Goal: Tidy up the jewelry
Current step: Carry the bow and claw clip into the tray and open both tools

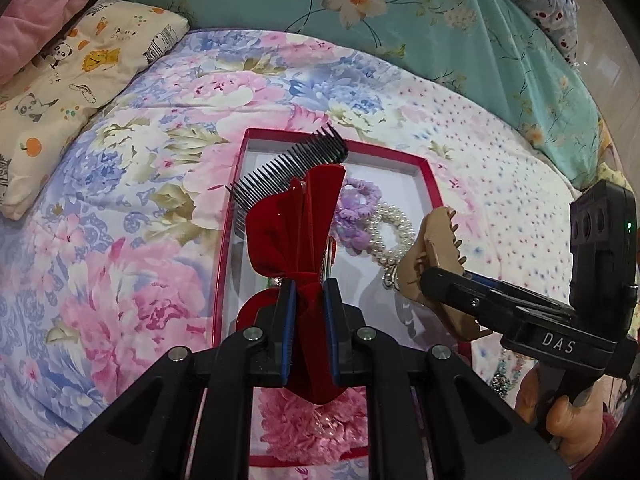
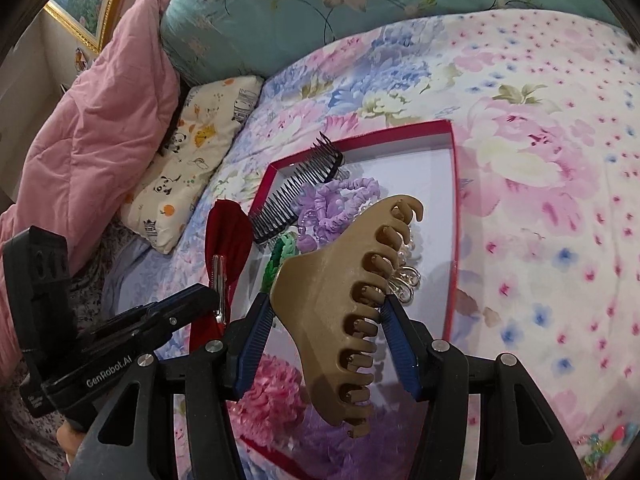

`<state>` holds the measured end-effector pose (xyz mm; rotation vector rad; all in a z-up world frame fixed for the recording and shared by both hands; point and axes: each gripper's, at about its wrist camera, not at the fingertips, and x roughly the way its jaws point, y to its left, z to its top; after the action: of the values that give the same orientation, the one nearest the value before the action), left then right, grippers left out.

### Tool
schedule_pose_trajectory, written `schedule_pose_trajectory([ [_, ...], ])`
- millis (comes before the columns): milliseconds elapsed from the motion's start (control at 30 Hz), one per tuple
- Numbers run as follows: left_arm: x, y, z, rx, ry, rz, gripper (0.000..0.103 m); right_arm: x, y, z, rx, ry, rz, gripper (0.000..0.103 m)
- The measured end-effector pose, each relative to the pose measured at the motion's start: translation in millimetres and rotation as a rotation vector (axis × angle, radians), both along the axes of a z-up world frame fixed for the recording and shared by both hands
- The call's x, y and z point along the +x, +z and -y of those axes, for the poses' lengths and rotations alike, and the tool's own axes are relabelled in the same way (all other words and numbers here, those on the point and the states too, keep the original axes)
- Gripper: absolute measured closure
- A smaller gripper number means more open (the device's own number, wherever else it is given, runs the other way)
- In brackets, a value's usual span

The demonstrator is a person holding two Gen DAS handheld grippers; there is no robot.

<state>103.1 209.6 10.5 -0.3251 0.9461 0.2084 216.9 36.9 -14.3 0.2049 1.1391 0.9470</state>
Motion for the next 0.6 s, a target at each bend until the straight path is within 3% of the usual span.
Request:
schedule_pose_trajectory([
  [233,11,-12,-2,0.039,0.007,-0.023,0.091,10,-11,-13,-0.030,0.001,0.006,0.046],
  [600,19,-30,-1,0.026,0.007,-0.046,0.091,12,-23,-27,-0.080,0.027,0.033,0.045],
])
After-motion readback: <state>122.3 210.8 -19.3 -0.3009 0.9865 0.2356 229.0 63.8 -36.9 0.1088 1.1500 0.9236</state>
